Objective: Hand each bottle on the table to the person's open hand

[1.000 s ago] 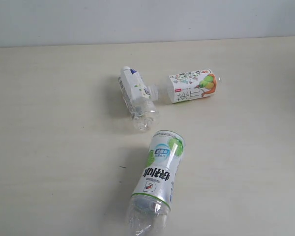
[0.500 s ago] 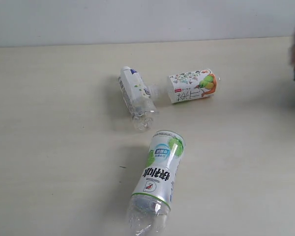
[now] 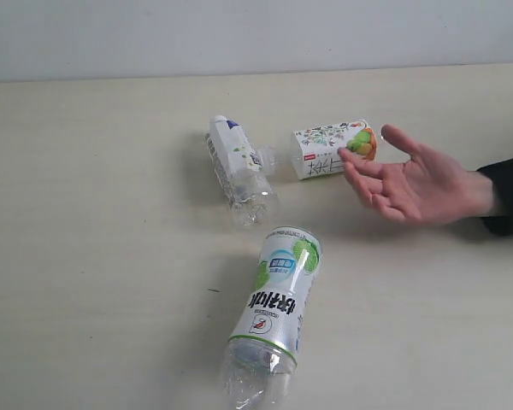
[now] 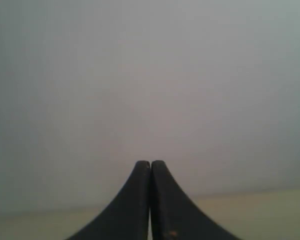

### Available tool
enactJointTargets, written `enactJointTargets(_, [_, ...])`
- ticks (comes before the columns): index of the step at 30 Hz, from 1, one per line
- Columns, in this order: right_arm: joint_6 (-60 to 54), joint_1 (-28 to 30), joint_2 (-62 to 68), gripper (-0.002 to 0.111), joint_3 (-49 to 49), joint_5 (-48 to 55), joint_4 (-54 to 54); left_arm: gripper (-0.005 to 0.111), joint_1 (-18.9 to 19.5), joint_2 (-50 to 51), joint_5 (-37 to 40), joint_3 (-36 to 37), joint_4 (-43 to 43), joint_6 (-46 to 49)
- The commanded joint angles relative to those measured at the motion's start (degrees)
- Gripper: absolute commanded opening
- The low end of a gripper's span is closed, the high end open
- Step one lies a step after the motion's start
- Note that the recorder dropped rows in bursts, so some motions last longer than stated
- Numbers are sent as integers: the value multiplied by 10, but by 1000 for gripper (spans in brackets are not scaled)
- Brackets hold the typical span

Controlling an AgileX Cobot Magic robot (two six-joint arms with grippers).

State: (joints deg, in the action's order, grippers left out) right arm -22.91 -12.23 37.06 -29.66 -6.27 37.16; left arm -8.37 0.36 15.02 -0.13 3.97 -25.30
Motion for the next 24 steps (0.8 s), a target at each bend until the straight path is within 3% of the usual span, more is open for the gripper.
enactJointTargets(1, [-15,2,188,0,-131,251,-54,0,-2,-4,-3,1,1,2])
enactJointTargets(7, [-26,-18,354,0,-235,407,-79,0,-2,-4,-3,1,1,2])
enactJointTargets(16, [155,-115,513,1,-421,610,-346,0,-2,-4,-3,1,1,2])
enactJointTargets(21, [151,-125,626,19,-545,652,-317,0,-2,-4,-3,1,1,2])
enactJointTargets(24, [136,-124,695,41,-613,675,-271,0,-2,-4,-3,1,1,2])
